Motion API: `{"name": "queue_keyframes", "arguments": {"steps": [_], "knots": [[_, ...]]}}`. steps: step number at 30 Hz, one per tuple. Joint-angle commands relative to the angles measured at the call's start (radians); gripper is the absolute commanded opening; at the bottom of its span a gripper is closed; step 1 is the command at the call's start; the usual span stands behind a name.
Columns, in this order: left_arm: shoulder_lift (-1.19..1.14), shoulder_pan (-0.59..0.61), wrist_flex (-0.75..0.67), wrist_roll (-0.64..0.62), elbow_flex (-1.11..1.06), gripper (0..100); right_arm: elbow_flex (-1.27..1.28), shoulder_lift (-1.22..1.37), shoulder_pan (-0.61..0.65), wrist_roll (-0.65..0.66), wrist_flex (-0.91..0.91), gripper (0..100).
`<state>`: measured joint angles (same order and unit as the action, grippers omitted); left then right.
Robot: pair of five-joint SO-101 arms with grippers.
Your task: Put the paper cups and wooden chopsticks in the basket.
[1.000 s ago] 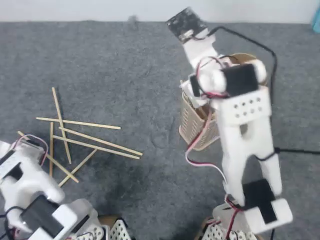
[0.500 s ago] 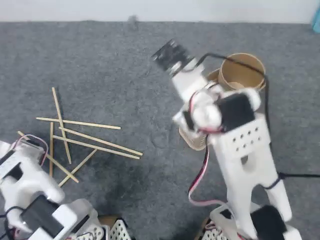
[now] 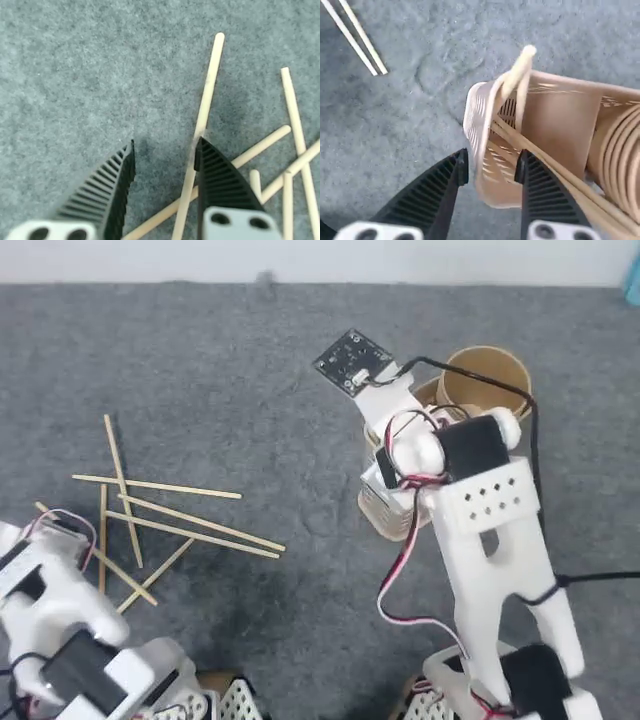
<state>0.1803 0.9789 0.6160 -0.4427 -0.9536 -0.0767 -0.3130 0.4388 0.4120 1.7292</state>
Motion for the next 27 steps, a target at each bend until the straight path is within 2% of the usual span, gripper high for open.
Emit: {"name": "queue_keyframes", "arguments": {"steps": [1,3,6,10,18,22,27], "knots": [[0.002,0.005,0.003,-0.005,0.036,18,0.017,0.050,-0.005,0.020,-0.019,16.5],[0.002,0.005,0.003,-0.005,0.036,18,0.037,0.102,-0.005,0.020,-0.021,13.9],[0.002,0.005,0.003,-0.005,0.036,18,0.038,0.150,-0.005,0.012,-0.050,1.4],[0.002,0.005,0.003,-0.005,0.036,18,0.037,0.114,-0.012,0.008,-0.137,0.3],[0.002,0.005,0.003,-0.005,0.036,18,-0.057,0.068,-0.002,-0.334,-0.374,0.6],[0.002,0.005,0.003,-0.005,0.036,18,-0.066,0.070,0.044,-0.499,-0.479,0.6],[0.002,0.005,0.005,-0.005,0.036,18,-0.064,0.116,0.094,-0.519,-0.565,0.6]]}}
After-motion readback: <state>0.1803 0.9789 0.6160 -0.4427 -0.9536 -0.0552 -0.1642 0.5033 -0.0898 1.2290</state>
